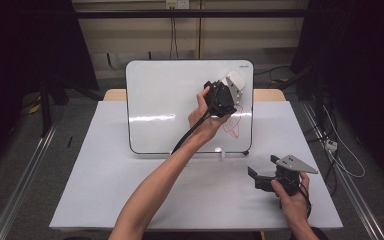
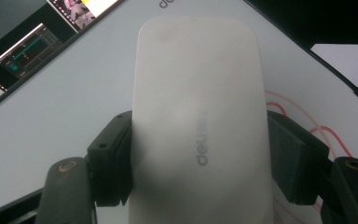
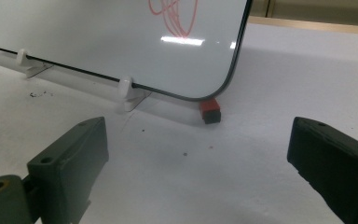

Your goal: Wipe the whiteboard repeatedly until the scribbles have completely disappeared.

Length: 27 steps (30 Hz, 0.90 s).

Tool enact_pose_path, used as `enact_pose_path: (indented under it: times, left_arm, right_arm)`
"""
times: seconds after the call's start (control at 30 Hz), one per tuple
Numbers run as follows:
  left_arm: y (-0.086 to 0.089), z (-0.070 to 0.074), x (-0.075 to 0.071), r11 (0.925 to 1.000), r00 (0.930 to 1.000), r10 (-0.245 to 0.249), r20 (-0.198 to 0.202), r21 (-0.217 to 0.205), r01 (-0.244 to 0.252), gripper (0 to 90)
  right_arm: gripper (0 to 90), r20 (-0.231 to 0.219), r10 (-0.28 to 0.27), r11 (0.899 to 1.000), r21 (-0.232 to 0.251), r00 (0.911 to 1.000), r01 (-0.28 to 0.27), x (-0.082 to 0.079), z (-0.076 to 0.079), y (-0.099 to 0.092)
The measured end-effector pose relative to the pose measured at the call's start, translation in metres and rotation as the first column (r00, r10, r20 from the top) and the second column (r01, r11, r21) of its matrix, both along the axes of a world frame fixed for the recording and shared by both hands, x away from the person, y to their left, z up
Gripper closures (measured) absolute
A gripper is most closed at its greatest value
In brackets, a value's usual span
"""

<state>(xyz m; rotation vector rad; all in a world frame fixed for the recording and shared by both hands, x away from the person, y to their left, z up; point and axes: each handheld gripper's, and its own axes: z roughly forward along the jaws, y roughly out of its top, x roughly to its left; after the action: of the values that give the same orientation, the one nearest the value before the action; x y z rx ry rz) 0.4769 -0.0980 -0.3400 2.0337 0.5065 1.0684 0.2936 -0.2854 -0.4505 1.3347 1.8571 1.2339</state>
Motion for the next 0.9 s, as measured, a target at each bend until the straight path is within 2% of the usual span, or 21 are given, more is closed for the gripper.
enact_pose_path:
  times: [0.07, 0.37, 0.53, 0.63, 0.73, 0.9]
  left_arm:
    - [0.000, -0.002, -0.002, 0.9999, 1.0000, -0.005, 0.005, 0.016, 0.005, 31.2]
    - [0.000, -0.015, -0.013, 0.9997, 0.9998, -0.019, -0.003, 0.017, 0.019, 31.3]
    - [0.000, -0.024, -0.023, 0.9984, 0.9994, -0.036, -0.002, 0.044, 0.036, 31.2]
    - [-0.001, -0.029, -0.027, 0.9981, 0.9991, -0.043, 0.004, 0.044, 0.043, 31.3]
    - [0.000, -0.028, -0.026, 0.9982, 0.9987, -0.049, -0.010, 0.035, 0.049, 31.3]
    - [0.000, -0.024, -0.023, 0.9975, 0.9985, -0.052, -0.020, 0.048, 0.053, 31.2]
  right_arm:
    - [5.0, -0.001, 0.001, 1.000, -0.001, 1.0000, -0.001, 0.000, 0.000, 0.000]
    - [5.0, 0.001, 0.000, 1.000, -0.005, 1.0000, 0.000, 0.000, 0.000, 0.001]
    - [5.0, 0.001, 0.001, 1.000, -0.005, 1.0000, -0.001, 0.000, 0.000, 0.001]
    - [5.0, 0.000, 0.000, 1.000, -0.005, 1.0000, 0.000, 0.000, 0.000, 0.001]
    - [5.0, 0.000, 0.000, 1.000, -0.005, 1.0000, 0.000, 0.000, 0.000, 0.001]
    - [5.0, 0.002, 0.002, 1.000, -0.007, 1.0000, -0.002, 0.000, 0.000, 0.000]
